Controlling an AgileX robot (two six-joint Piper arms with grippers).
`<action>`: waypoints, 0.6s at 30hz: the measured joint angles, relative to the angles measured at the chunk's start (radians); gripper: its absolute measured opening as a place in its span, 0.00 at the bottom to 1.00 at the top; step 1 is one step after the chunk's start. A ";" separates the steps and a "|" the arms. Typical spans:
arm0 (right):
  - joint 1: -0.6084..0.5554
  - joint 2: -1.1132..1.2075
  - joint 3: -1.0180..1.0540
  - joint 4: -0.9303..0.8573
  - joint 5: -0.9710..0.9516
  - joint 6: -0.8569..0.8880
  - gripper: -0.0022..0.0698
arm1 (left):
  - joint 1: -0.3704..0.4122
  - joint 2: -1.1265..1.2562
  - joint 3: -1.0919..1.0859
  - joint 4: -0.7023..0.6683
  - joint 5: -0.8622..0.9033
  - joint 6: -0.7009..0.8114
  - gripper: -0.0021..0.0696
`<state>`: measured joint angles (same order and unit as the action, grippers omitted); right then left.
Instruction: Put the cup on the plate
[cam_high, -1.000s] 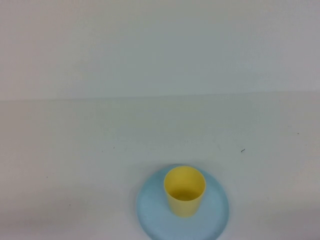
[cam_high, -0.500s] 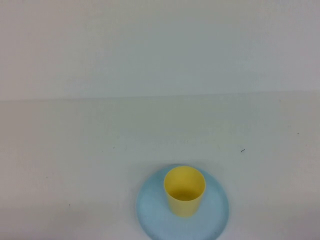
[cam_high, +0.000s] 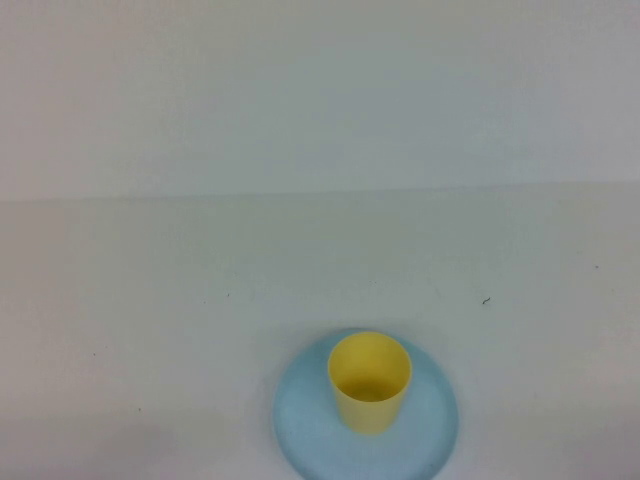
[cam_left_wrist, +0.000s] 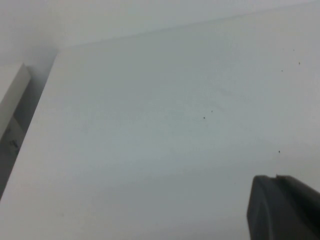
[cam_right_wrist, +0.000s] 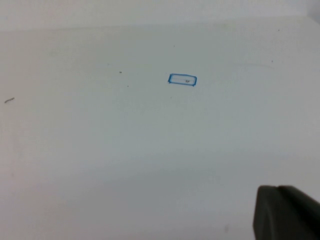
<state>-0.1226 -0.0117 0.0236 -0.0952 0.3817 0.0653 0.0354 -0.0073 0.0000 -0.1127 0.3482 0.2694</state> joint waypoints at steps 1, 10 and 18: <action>0.000 0.000 0.000 0.000 0.000 0.000 0.03 | 0.000 0.000 0.000 0.000 0.000 0.000 0.03; 0.000 0.000 0.000 0.001 0.000 -0.007 0.03 | 0.000 0.000 0.000 0.000 0.000 0.000 0.03; 0.000 0.000 0.000 0.001 0.000 -0.009 0.03 | 0.000 0.000 0.000 0.000 0.000 0.000 0.03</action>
<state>-0.1226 -0.0117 0.0236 -0.0944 0.3817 0.0563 0.0354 -0.0073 0.0000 -0.1127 0.3482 0.2694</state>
